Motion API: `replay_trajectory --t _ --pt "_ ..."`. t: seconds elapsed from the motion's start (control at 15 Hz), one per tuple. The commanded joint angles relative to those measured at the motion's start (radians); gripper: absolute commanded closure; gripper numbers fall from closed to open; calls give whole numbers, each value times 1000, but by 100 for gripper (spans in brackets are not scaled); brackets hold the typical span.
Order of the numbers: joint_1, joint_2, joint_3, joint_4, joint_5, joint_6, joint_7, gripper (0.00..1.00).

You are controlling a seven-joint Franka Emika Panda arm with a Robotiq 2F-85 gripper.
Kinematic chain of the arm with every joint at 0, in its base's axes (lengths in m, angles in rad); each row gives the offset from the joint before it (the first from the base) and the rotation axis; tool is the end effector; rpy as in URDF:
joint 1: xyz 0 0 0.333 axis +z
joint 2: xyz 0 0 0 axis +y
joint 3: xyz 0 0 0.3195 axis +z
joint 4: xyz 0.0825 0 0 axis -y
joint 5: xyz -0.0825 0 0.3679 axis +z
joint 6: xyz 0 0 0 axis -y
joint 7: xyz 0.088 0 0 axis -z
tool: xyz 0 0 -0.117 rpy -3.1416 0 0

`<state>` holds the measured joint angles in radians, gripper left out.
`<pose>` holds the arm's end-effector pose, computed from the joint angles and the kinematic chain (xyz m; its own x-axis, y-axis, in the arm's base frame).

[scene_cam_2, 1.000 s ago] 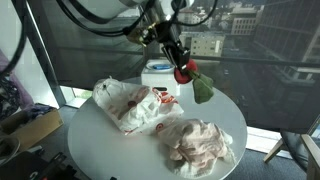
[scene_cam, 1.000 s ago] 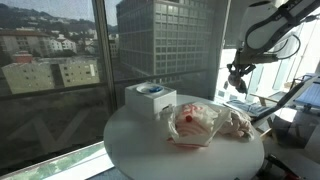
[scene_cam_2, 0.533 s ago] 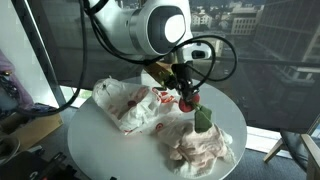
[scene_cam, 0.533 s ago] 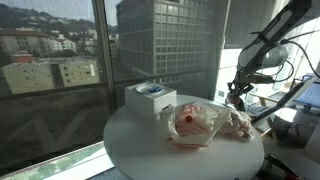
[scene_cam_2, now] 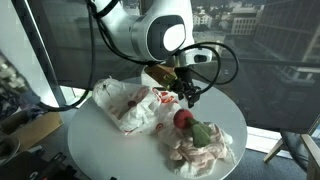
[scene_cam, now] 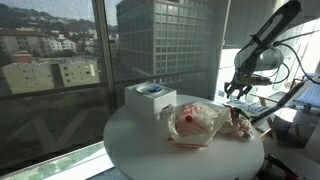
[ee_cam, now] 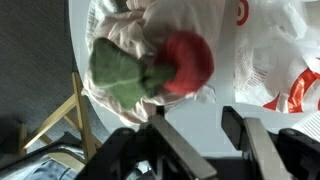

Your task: Remove all the objects from the plastic bag

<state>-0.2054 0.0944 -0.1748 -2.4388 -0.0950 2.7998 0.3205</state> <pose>0.4712 -0.1840 0.2994 0.7867 -0.5553 0.2699 -0.5731 -0.8193 -0.0151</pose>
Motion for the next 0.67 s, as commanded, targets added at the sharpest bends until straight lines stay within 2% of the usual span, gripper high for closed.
replay_trajectory --t 0.0,0.07,0.13,0.27,0.47,0.6 --pt "59 -72 -64 -22 -242 31 172 8" --pt "69 -93 -67 -21 -328 18 236 2" --pt "79 -120 -63 -25 -414 -4 319 0" --pt "84 -172 -18 -37 -502 -52 404 0" --pt "100 -240 70 -71 -497 -101 420 0" --pt "127 -278 130 -95 -420 -145 375 0"
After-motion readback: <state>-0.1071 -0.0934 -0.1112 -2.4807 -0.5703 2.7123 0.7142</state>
